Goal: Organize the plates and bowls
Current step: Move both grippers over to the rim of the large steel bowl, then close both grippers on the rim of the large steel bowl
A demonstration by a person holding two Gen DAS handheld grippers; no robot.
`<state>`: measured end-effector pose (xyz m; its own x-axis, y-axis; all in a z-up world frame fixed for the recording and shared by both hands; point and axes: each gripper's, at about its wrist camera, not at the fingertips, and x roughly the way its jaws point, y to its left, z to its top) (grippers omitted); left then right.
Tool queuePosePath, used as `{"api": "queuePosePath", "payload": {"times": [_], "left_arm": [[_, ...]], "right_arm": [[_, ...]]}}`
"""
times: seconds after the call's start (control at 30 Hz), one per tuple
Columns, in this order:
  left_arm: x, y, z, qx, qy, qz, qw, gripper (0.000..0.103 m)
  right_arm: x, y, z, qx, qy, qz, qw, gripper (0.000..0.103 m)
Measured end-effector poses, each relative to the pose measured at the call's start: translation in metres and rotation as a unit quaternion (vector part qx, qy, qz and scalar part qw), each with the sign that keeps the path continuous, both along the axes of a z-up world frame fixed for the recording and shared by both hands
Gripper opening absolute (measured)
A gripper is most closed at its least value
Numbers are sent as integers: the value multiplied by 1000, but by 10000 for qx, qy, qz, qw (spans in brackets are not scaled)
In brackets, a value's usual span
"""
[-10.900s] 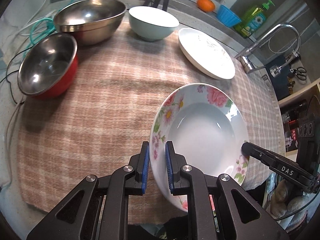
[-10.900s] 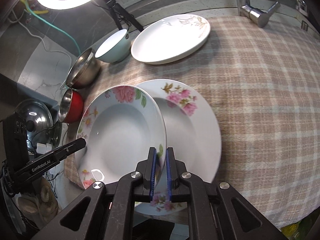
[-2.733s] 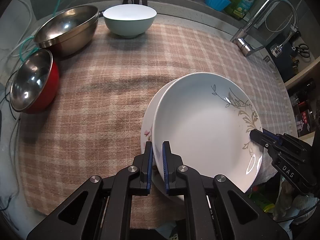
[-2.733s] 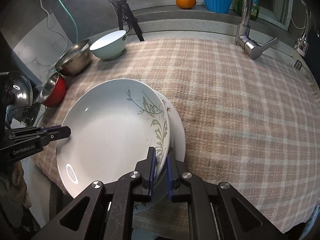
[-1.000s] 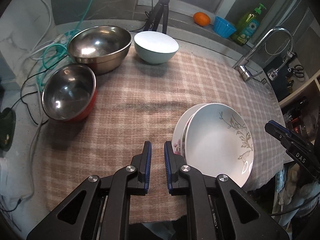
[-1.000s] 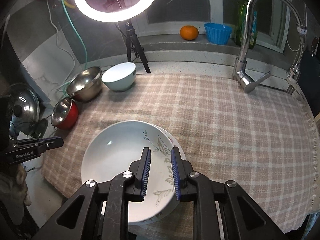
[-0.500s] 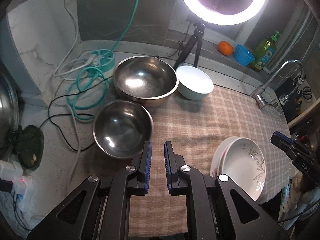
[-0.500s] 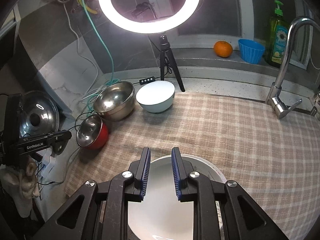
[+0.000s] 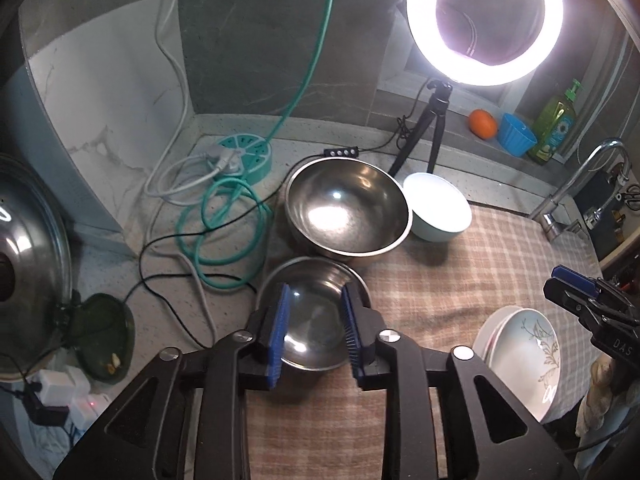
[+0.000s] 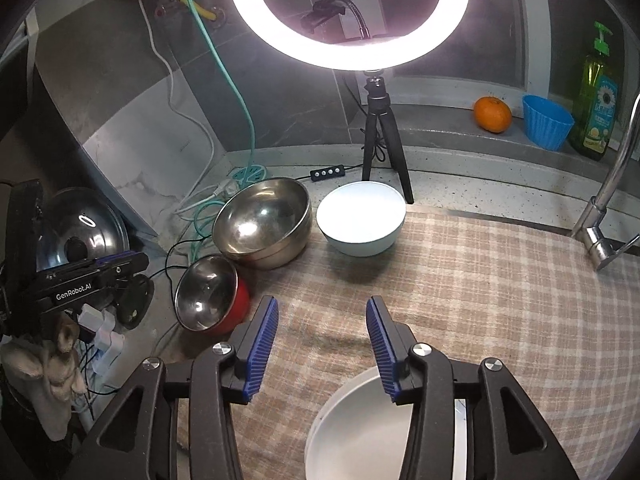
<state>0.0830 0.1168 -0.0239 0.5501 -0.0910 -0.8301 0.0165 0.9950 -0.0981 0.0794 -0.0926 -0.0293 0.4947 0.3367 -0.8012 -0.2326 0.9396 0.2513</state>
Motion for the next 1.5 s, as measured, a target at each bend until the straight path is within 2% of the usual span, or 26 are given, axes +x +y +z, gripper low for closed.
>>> {"api": "queuePosePath", "payload": {"times": [0.07, 0.17, 0.2, 0.27, 0.5, 0.63, 0.93, 1.03, 1.13, 1.27, 1.5], "left_arm": [[5, 4, -1, 38, -15, -5, 10000, 44], [13, 10, -5, 16, 29, -6, 10000, 47], [16, 13, -7, -18, 60, 13, 10000, 56], [24, 20, -11, -118, 118, 51, 9998, 63], [50, 43, -26, -405, 382, 246, 9981, 63], [62, 48, -32, -495, 441, 278, 9974, 63], [101, 52, -49, -724, 634, 158, 9952, 50], [116, 49, -55, -728, 709, 79, 9948, 45], [131, 48, -64, -901, 878, 60, 9920, 40], [145, 45, -73, -821, 943, 50, 9921, 33], [156, 44, -80, -802, 994, 50, 9918, 32]], "right_arm": [[7, 5, -5, 80, 103, -7, 9999, 42], [16, 9, -12, 194, 265, -19, 9995, 42], [19, 10, -14, 226, 305, -21, 9993, 42], [26, 12, -17, 293, 384, -31, 9988, 42], [51, 21, -24, 369, 523, -88, 9979, 42], [71, 23, -33, 592, 701, -202, 9956, 42], [107, 38, -63, 1047, 1341, -510, 9841, 41], [117, 44, -76, 1130, 1561, -597, 9794, 38], [125, 48, -85, 1144, 1681, -702, 9766, 34], [132, 52, -92, 1155, 1769, -753, 9745, 31], [141, 55, -99, 1101, 1843, -776, 9736, 27]]}}
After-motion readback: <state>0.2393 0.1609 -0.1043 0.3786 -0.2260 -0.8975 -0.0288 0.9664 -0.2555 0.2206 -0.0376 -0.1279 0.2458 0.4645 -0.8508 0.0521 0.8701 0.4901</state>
